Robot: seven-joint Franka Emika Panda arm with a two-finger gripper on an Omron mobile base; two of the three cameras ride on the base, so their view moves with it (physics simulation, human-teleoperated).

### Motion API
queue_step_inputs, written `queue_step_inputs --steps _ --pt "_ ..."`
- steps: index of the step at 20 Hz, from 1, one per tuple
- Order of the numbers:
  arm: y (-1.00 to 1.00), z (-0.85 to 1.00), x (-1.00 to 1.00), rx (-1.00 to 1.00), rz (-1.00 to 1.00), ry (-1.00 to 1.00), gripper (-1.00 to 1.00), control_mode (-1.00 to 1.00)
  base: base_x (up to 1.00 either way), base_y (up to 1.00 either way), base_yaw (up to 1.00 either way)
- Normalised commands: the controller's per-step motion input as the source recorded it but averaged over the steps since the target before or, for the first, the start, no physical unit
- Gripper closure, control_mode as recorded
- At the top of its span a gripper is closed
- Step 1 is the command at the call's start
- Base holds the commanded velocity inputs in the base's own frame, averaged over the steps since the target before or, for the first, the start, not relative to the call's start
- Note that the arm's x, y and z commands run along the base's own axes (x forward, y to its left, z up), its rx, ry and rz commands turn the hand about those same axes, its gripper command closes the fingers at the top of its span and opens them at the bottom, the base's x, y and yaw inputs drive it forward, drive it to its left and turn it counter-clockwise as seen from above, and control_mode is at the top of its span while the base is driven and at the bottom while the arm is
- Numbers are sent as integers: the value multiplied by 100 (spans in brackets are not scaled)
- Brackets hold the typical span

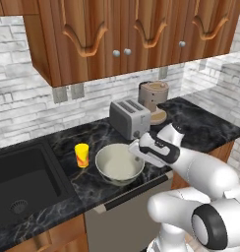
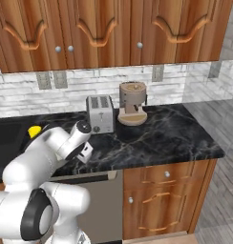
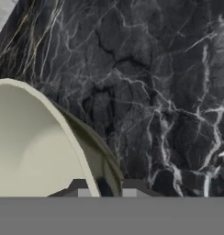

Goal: Pick the cup and bowl from the counter and place them on the counter next to the sink.

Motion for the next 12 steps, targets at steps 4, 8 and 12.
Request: queue_step_inputs --steps 4,8,12 --pt "32 -25 0 0 0 -11 100 -100 0 0 0" --pt "18 -27 0 0 0 -7 100 -100 0 0 0" --pt "5 -11 0 0 0 0 100 -100 0 0 0"
